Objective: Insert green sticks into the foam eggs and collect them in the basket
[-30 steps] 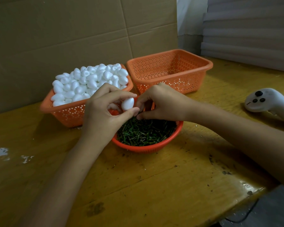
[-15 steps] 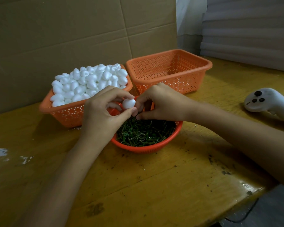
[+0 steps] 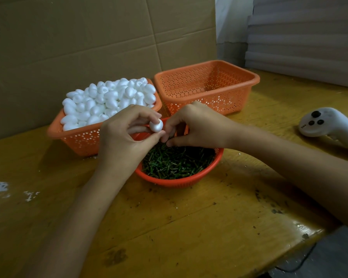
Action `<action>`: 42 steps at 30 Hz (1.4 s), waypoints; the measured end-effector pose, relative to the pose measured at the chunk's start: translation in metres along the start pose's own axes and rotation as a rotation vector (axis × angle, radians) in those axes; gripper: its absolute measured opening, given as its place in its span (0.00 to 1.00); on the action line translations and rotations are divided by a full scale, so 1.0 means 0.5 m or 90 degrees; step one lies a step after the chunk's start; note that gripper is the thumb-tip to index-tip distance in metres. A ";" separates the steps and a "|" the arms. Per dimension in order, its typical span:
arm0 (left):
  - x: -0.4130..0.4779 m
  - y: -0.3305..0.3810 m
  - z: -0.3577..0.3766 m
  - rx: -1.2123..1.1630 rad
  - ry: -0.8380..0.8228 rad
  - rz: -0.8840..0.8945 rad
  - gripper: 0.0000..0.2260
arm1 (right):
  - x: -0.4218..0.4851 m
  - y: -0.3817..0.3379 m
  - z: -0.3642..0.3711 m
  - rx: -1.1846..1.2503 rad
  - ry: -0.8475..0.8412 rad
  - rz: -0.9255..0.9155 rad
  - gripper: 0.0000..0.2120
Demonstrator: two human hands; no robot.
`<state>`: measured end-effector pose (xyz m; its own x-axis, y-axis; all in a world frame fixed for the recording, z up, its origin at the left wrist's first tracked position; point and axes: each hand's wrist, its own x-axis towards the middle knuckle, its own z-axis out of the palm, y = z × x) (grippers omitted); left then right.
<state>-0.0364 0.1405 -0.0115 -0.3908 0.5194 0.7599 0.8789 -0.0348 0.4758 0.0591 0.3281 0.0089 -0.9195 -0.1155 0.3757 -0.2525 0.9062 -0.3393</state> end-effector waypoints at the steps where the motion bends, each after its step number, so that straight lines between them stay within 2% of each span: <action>1: 0.001 -0.001 -0.001 0.005 0.000 0.009 0.10 | 0.000 0.000 0.000 0.002 0.000 -0.002 0.08; 12: 0.002 -0.002 -0.003 0.027 0.003 -0.006 0.09 | -0.001 -0.002 -0.002 0.011 -0.006 -0.001 0.07; 23: -0.003 -0.007 -0.006 0.117 -0.011 0.037 0.12 | 0.000 -0.001 0.000 -0.005 -0.002 0.004 0.08; 32: -0.004 -0.007 -0.004 0.103 -0.006 0.042 0.16 | 0.002 0.001 0.004 -0.015 0.003 0.000 0.06; 42: -0.006 -0.013 -0.002 0.077 -0.014 0.007 0.10 | 0.000 0.001 0.000 0.011 0.009 -0.011 0.07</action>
<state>-0.0415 0.1384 -0.0164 -0.3760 0.5380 0.7544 0.9103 0.0624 0.4092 0.0590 0.3284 0.0089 -0.9106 -0.1253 0.3939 -0.2735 0.8972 -0.3468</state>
